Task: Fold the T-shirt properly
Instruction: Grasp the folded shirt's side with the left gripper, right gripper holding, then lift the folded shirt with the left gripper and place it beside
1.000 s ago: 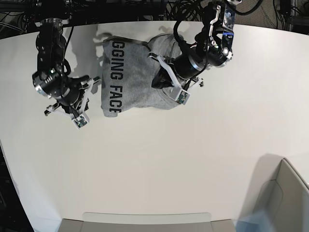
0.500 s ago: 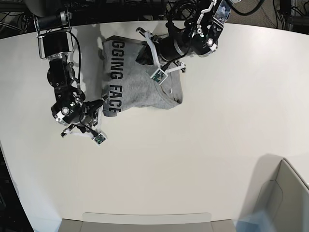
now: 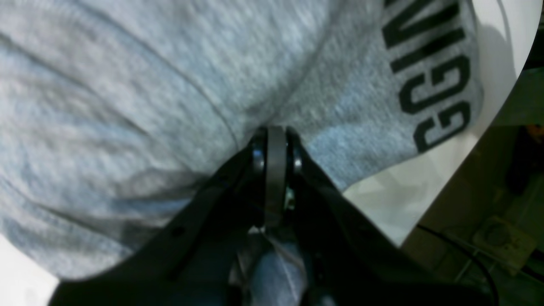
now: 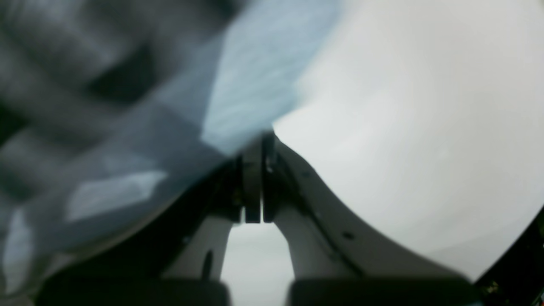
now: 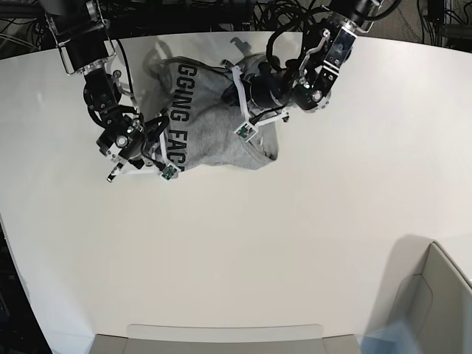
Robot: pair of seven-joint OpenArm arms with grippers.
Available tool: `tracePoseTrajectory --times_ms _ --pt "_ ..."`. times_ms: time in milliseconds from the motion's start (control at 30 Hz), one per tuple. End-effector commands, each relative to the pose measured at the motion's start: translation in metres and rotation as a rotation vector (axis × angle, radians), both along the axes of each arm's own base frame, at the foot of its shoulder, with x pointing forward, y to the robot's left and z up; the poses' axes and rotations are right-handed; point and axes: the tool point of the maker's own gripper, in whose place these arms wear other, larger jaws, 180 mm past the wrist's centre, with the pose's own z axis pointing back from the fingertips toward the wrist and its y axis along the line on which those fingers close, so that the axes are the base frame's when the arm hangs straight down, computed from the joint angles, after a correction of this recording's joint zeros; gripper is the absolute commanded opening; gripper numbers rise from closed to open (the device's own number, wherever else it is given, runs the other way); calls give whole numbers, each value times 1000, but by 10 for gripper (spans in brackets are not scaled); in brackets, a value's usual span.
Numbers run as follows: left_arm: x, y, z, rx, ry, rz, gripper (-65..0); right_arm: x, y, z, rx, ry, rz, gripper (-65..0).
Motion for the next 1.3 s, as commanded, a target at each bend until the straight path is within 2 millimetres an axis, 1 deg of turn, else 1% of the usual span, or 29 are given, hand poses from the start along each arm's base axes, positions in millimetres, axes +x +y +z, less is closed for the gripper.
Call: tracePoseTrajectory --times_ms 0,33,100,200,300,367,433,533,600,667,700,733,767,833,867,900,933,967,1000,1100,1133,1167,1233,1267 --pt "16 18 -2 69 -36 18 -650 1 6 7 13 -22 27 -650" --pt "22 21 0 76 -46 23 -650 -8 10 4 16 -11 40 -650" --pt "42 37 5 86 -80 68 -650 -24 16 -3 24 14 60 -650" --pt "70 64 7 103 -96 159 -650 -48 24 -12 37 52 86 -650" --pt "98 85 9 120 -104 228 -650 -72 39 -21 56 94 126 -650" --pt "116 88 19 107 -147 247 -650 -84 56 -25 80 112 164 -650" --pt "133 85 32 78 -207 260 -650 -90 73 -23 103 116 199 -650" --pt "151 84 49 50 -273 278 -650 -91 93 -12 152 86 221 -650" --pt "158 85 56 38 -298 288 -650 -86 97 -1 167 50 228 -650" --pt "166 94 67 19 -332 330 -650 -77 93 14 185 -1 206 -650" --pt "172 102 79 3 -365 359 -650 -71 87 24 195 -36 179 -650" --pt "175 103 90 -19 -390 382 -650 -61 77 36 202 -80 138 -650" --pt "178 100 103 -48 -418 397 -650 -53 67 47 207 -121 97 -650" --pt "178 93 116 -79 -442 401 -650 -39 44 63 203 -184 21 -650" --pt "174 87 115 -91 -437 395 -650 -32 29 68 196 -209 -30 -650" --pt "165 77 108 -98 -417 376 -650 -26 16 73 187 -230 -71 -650" --pt "154 60 100 -110 -393 344 -650 -21 -3 77 173 -253 -124 -650" --pt "143 42 98 -127 -383 305 -650 -17 -19 82 161 -273 -172 -650" --pt "130 22 97 -148 -375 260 -650 -15 -31 85 153 -288 -208 -650" --pt "99 -19 99 -198 -354 171 -650 -13 -57 92 133 -315 -283 -650" --pt "91 -27 98 -195 -350 151 -650 -13 -64 93 122 -320 -294 -650" --pt "86 -29 92 -170 -350 143 -650 -14 -68 94 113 -321 -299 -650" --pt "74 -36 75 -97 -338 133 -650 -21 -72 86 103 -295 -307 -650" --pt "67 -38 61 -42 -327 112 -650 -22 -74 85 100 -292 -308 -650"
